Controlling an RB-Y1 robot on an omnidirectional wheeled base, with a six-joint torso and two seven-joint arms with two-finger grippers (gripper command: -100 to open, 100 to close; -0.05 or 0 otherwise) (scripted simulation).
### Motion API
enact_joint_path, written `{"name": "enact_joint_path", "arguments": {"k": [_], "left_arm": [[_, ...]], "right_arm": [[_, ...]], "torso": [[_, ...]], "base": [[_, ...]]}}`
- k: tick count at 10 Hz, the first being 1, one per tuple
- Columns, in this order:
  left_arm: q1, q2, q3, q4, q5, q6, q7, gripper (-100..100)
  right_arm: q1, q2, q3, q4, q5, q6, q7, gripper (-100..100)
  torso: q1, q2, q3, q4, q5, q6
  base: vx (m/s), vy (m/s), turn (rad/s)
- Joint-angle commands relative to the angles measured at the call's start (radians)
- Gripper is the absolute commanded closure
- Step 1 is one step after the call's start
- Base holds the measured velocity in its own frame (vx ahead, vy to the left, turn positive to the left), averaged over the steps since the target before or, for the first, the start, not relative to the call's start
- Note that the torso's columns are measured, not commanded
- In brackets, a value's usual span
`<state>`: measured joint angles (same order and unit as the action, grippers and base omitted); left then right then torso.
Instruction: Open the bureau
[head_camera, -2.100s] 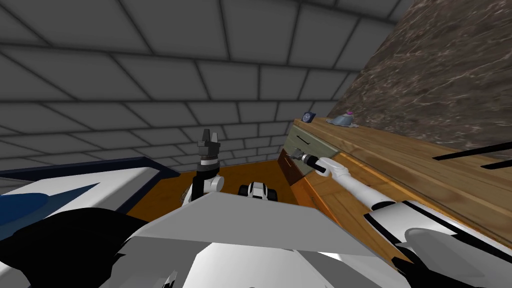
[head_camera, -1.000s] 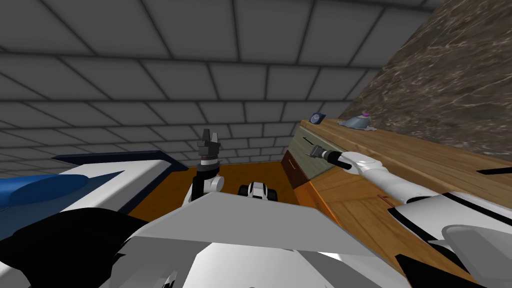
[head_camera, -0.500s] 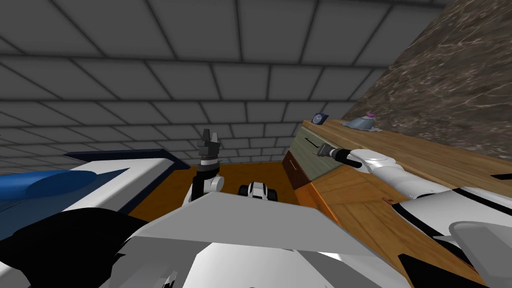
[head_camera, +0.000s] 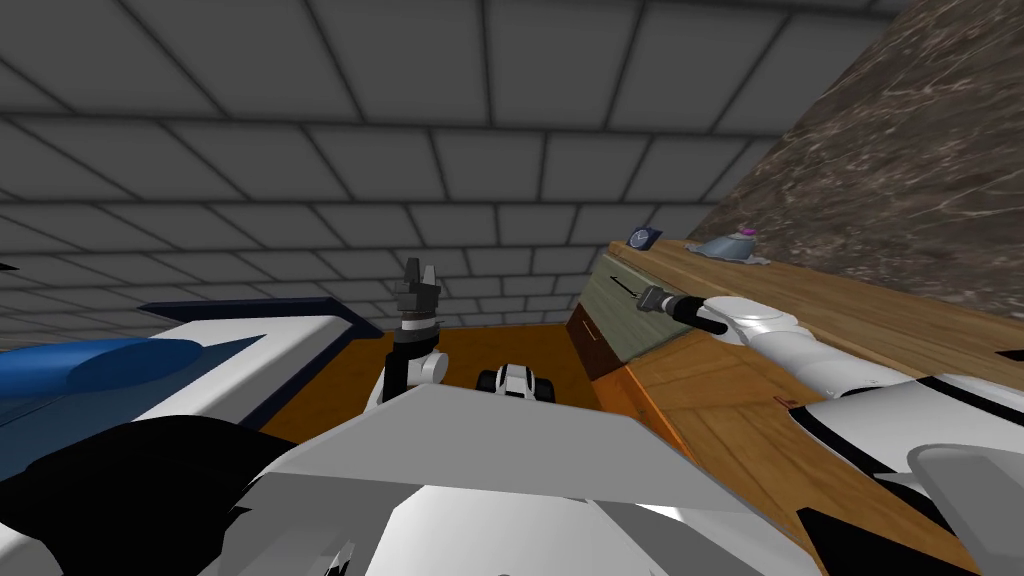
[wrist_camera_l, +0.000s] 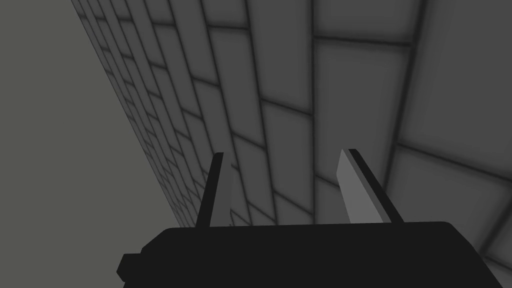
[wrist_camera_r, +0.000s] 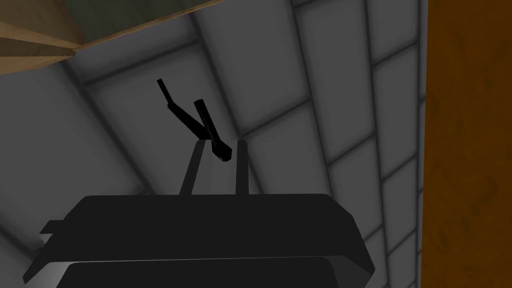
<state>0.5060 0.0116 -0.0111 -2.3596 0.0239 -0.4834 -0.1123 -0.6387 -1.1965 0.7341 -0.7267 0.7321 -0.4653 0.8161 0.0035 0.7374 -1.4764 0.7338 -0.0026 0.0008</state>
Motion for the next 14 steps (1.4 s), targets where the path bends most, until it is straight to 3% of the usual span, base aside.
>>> {"name": "enact_joint_path", "arguments": {"k": [1, 4, 9, 10, 14], "left_arm": [[0.0, 0.0, 0.0, 0.0, 0.0, 0.0, 0.0, 0], [0.0, 0.0, 0.0, 0.0, 0.0, 0.0, 0.0, 0], [0.0, 0.0, 0.0, 0.0, 0.0, 0.0, 0.0, 0], [0.0, 0.0, 0.0, 0.0, 0.0, 0.0, 0.0, 0], [0.0, 0.0, 0.0, 0.0, 0.0, 0.0, 0.0, 0]], "right_arm": [[0.001, 0.003, 0.006, 0.005, 0.007, -0.007, -0.009, 100], [-0.003, 0.005, 0.007, 0.007, 0.009, -0.007, -0.013, 100], [-0.005, 0.0, 0.008, 0.007, 0.01, -0.002, -0.019, 100], [-0.022, -0.036, 0.018, 0.004, 0.01, -0.035, -0.037, -100], [-0.05, -0.099, 0.032, -0.001, 0.009, -0.088, -0.069, -100]], "torso": [[-0.001, 0.0, 0.0, 0.0, 0.0, 0.0], [-0.012, -0.001, 0.0, 0.004, 0.001, 0.001], [-0.005, 0.0, 0.0, 0.002, 0.0, -0.001], [-0.01, -0.001, 0.0, 0.004, 0.001, 0.0], [-0.004, 0.0, 0.0, 0.004, 0.003, -0.001]], "base": [[-0.049, 0.216, 0.018], [-0.042, 0.142, 0.019], [-0.026, 0.158, 0.005], [0.003, 0.068, 0.004], [0.027, 0.044, -0.013]]}}
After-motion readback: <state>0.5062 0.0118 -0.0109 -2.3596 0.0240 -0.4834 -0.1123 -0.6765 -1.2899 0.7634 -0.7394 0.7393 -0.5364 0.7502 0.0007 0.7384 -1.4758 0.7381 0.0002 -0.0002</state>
